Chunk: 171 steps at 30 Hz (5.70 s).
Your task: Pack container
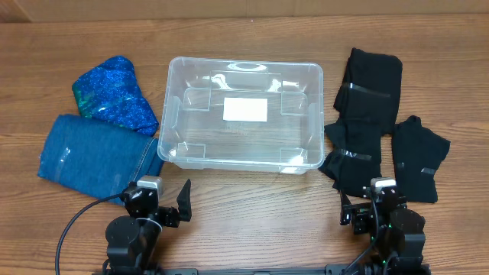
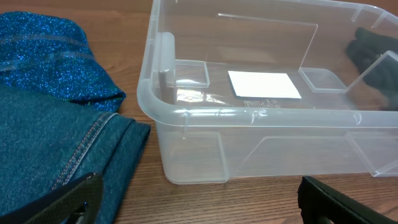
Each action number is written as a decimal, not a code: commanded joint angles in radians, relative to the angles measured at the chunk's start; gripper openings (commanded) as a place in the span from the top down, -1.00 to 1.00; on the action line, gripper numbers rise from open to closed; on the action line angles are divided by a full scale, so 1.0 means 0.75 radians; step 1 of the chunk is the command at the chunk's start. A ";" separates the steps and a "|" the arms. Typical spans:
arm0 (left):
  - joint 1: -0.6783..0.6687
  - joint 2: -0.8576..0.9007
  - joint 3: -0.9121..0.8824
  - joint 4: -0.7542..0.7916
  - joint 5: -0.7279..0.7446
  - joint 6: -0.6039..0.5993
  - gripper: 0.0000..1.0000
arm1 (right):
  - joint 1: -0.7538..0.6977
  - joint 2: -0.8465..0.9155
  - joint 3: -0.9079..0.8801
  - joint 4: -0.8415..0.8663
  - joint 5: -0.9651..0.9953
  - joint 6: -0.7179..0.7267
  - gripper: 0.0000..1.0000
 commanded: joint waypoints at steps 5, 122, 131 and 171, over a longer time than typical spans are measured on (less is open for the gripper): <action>0.003 -0.016 -0.005 0.009 -0.014 0.006 -1.00 | -0.004 -0.014 -0.001 0.008 -0.003 -0.001 -1.00; -0.657 2.427 2.303 -0.515 -0.514 -1.875 0.92 | -0.004 -0.014 -0.001 0.008 -0.003 0.000 -1.00; -0.629 2.503 2.303 -0.703 -0.647 -1.475 0.92 | -0.004 -0.014 -0.001 0.008 -0.003 0.000 -1.00; 0.711 3.206 2.304 -0.615 0.519 0.155 0.92 | -0.004 -0.014 -0.001 0.008 -0.003 0.000 -1.00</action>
